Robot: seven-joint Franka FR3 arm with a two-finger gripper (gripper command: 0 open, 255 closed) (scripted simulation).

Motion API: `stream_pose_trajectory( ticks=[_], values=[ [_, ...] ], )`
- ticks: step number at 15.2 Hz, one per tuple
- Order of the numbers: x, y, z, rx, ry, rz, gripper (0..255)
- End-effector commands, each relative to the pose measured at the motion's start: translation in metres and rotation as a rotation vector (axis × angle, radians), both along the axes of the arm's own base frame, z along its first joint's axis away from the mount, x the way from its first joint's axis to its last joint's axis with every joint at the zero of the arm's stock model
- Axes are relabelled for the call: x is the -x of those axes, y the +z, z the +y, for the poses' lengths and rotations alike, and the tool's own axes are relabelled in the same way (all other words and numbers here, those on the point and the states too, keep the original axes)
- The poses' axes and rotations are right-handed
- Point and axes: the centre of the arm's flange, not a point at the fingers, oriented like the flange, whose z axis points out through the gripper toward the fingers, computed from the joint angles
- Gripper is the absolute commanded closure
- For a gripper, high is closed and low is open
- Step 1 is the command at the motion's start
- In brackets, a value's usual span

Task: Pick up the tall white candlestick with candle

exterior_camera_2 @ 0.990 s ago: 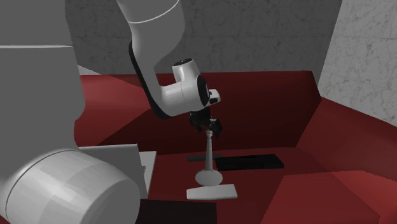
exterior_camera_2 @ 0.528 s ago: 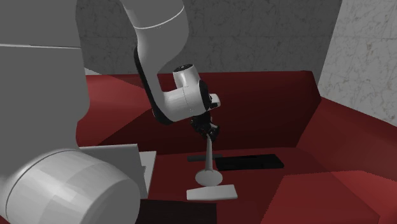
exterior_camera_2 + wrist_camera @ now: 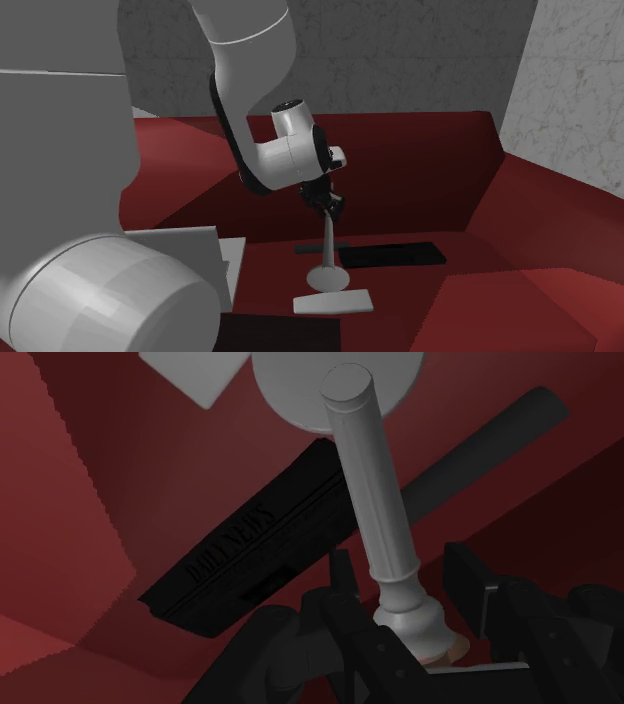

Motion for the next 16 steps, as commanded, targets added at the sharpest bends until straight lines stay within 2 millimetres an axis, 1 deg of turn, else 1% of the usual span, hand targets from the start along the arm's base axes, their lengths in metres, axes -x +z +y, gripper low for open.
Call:
stream_pose_trajectory(
  ticks=[1,14,16],
  values=[
    [0.000,0.007,0.000,0.000,0.000,0.001,255],
    [0.000,0.076,0.000,0.000,0.000,0.001,255],
    [0.000,0.077,0.000,0.000,0.000,0.001,255]
  ],
)
